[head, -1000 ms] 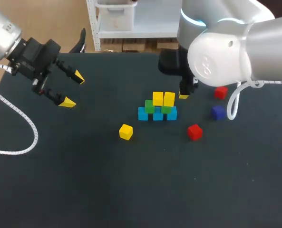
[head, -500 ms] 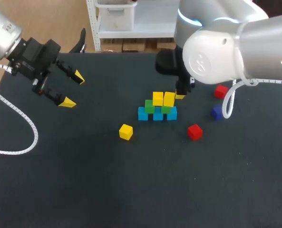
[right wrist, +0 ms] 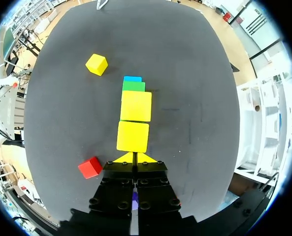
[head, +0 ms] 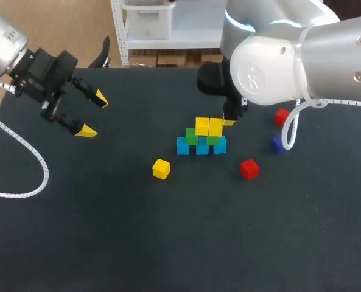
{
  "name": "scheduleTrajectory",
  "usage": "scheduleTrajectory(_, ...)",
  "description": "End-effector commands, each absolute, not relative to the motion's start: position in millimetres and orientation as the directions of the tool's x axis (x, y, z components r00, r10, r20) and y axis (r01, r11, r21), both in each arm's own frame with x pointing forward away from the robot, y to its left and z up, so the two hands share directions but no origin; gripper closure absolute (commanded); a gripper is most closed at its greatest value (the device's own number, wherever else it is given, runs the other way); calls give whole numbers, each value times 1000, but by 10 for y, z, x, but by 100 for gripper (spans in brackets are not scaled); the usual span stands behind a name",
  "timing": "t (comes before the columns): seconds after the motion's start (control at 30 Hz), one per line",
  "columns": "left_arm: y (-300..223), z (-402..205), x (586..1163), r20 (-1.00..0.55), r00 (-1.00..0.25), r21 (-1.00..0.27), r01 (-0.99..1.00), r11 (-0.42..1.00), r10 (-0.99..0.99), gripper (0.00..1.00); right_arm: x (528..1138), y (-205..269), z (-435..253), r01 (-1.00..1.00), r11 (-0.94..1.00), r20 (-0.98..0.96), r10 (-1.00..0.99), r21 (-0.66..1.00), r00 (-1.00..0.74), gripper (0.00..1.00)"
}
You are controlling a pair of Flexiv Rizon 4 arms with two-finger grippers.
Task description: Place the blue cubes, place green cubes on the blue cubes, place the yellow cubes on the green cubes, then place the red cubes on the yellow cubes, and place purple cube on the red cubes.
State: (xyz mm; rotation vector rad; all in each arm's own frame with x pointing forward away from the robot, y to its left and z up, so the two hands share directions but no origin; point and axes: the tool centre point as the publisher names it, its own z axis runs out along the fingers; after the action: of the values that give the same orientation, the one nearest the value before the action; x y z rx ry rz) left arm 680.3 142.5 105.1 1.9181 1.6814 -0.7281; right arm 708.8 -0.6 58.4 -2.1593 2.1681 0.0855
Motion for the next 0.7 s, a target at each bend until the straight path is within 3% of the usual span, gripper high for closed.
scheduleTrajectory(0.03, 1437, 1044, 6808, -673, 105, 14, 992, -129, 732, 0, 7091, -6, 585, -1000, 5, -97, -995, -18, -3, 100)
scheduleTrajectory(0.7, 1437, 1044, 6808, -673, 105, 14, 992, -129, 732, 0, 7067, -36, 621, -1000, 15, -98, -995, -24, -13, 100)
